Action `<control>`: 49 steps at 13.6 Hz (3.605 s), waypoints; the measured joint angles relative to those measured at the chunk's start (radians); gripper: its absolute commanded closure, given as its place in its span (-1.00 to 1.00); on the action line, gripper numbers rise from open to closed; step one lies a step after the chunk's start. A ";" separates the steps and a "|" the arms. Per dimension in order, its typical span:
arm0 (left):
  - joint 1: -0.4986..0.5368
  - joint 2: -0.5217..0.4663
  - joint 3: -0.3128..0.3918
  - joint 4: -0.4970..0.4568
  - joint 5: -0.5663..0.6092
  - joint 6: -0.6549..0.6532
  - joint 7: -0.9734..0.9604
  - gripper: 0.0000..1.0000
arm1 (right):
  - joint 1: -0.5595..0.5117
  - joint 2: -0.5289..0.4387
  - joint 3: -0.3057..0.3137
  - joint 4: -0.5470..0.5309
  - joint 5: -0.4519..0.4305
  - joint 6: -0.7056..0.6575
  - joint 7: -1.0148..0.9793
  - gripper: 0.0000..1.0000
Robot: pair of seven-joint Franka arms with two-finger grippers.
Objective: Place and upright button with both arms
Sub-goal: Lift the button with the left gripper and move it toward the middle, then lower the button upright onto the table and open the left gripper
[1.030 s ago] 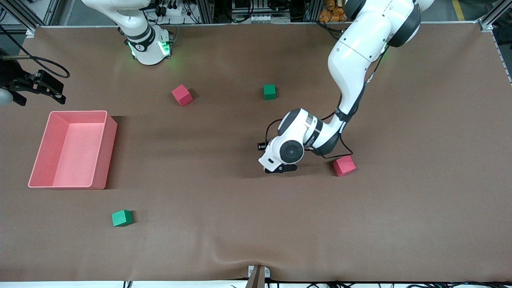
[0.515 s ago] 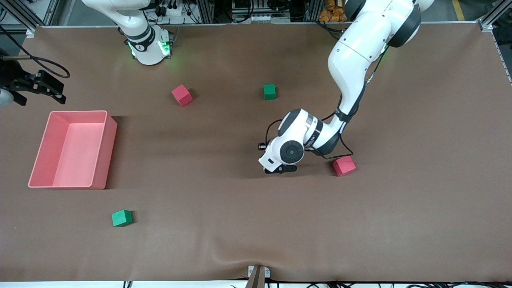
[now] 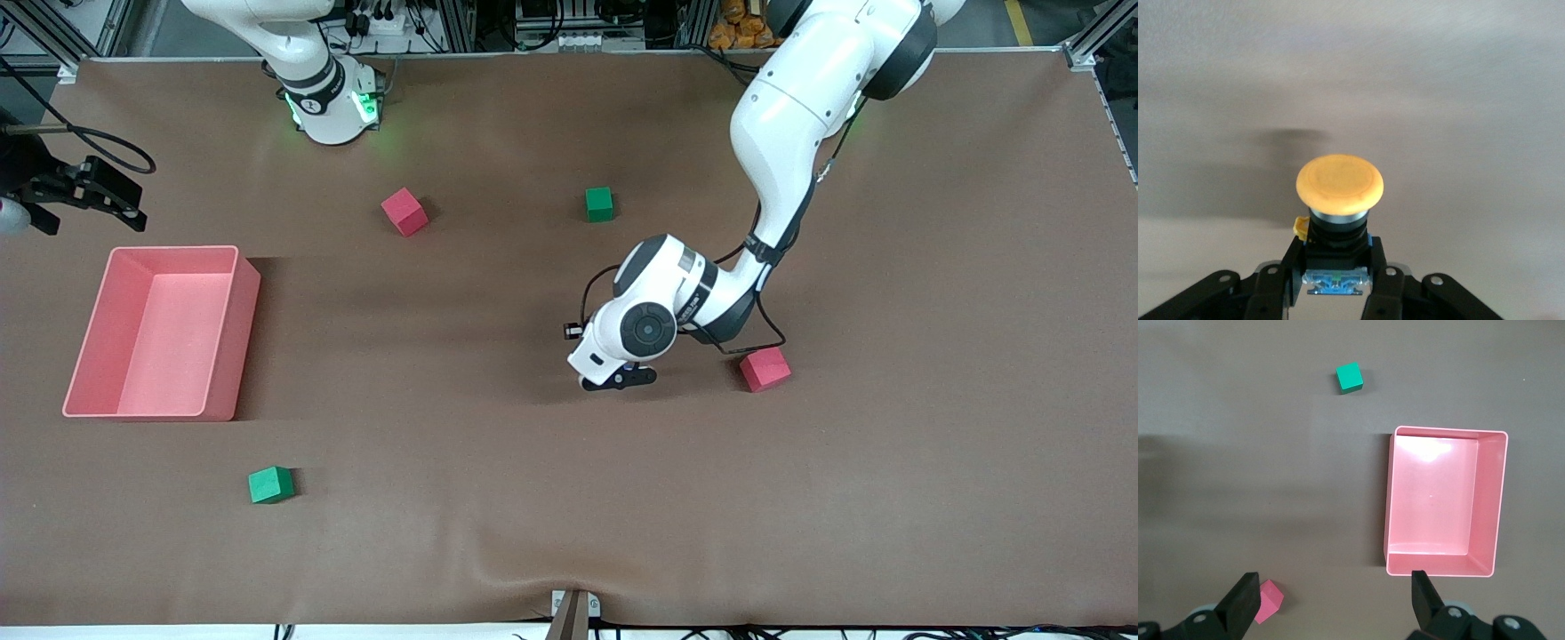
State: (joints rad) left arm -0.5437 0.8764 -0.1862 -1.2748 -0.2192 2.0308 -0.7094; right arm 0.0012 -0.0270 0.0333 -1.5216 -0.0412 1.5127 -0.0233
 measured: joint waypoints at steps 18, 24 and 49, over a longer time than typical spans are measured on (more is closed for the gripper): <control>-0.450 0.017 0.173 -0.017 1.071 0.383 -1.020 1.00 | -0.001 0.003 -0.005 0.000 -0.001 -0.029 0.000 -1.00; -0.488 0.064 0.181 -0.021 1.424 0.383 -1.269 1.00 | -0.013 0.003 -0.006 0.000 -0.001 -0.030 0.000 -1.00; -0.508 0.192 0.255 -0.038 1.786 0.372 -1.487 -1.00 | -0.014 0.004 -0.007 0.000 -0.001 -0.033 0.000 -1.00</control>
State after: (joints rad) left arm -1.0517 1.0687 0.0691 -1.3128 1.5672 2.4029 -2.1961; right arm -0.0132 -0.0231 0.0267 -1.5215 -0.0421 1.4796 -0.0233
